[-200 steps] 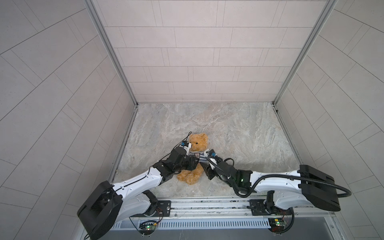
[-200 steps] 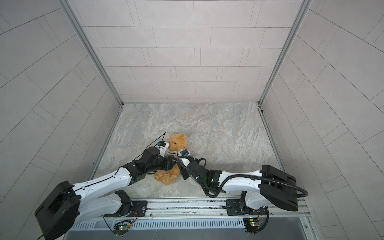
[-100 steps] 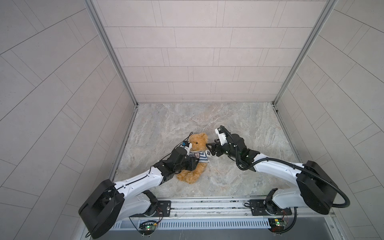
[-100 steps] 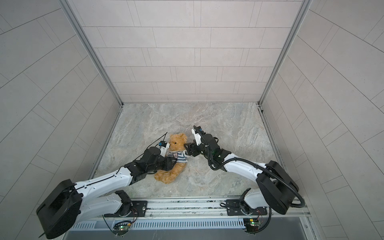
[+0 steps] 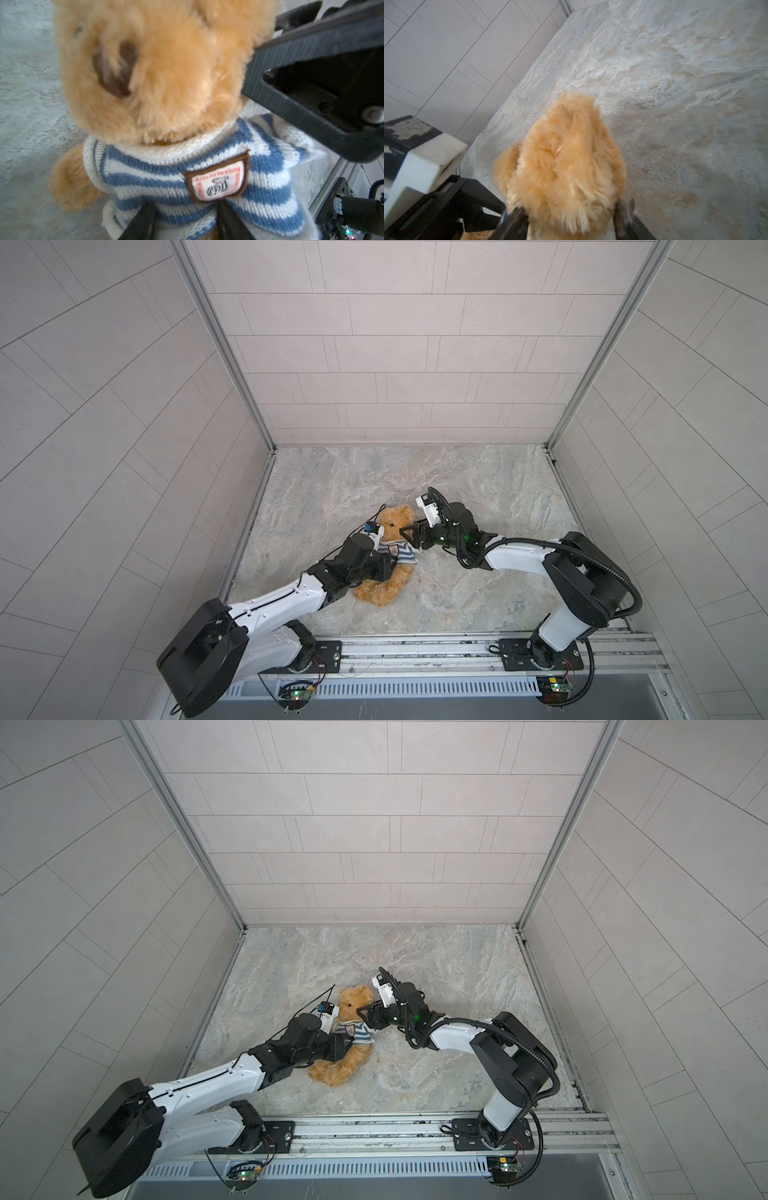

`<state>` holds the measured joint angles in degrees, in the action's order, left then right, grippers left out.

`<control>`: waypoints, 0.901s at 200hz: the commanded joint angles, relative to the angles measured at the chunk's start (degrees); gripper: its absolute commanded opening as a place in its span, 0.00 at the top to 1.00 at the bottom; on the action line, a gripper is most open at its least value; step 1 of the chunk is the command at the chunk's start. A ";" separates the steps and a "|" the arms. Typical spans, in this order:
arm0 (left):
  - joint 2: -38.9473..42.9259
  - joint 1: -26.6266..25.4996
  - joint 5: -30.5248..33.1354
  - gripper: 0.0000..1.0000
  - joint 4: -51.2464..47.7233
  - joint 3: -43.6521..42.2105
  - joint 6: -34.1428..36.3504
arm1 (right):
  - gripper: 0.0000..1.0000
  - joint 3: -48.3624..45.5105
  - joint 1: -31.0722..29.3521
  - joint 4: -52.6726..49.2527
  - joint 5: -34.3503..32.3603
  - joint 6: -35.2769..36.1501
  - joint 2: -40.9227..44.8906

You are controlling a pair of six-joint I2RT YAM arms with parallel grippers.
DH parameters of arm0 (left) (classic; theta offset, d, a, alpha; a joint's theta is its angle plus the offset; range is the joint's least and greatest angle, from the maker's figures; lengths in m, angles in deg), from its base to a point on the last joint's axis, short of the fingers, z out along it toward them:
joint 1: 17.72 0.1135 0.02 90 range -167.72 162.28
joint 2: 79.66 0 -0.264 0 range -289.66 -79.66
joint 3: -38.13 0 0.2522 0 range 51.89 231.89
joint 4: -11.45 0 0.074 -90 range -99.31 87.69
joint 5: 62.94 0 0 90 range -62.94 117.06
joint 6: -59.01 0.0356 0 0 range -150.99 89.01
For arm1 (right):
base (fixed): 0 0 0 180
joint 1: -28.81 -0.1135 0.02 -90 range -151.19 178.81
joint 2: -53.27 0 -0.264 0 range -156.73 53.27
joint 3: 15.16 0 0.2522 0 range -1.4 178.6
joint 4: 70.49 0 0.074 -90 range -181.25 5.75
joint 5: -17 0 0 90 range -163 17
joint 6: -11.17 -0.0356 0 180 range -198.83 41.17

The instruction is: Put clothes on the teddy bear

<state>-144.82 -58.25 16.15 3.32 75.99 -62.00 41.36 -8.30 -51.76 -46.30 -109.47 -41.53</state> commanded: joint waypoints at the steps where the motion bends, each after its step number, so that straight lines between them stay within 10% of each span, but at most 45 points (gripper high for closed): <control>1: -0.67 0.10 1.34 0.49 -6.29 -0.72 1.37 | 0.47 0.82 -0.15 3.91 0.99 -1.01 -1.32; 67: 0.56 0.35 2.33 0.49 -6.75 -1.19 1.51 | 1.00 -0.76 -1.51 3.46 -0.99 0.79 2.18; 180: 2.70 2.39 5.16 0.47 -9.22 2.06 2.53 | 1.00 -13.15 -13.69 -2.10 -32.63 4.53 22.10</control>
<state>-142.73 -56.83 17.59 -1.73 76.76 -60.47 30.28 -20.12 -54.89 -69.30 -105.25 -23.00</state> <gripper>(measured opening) 0.517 0.062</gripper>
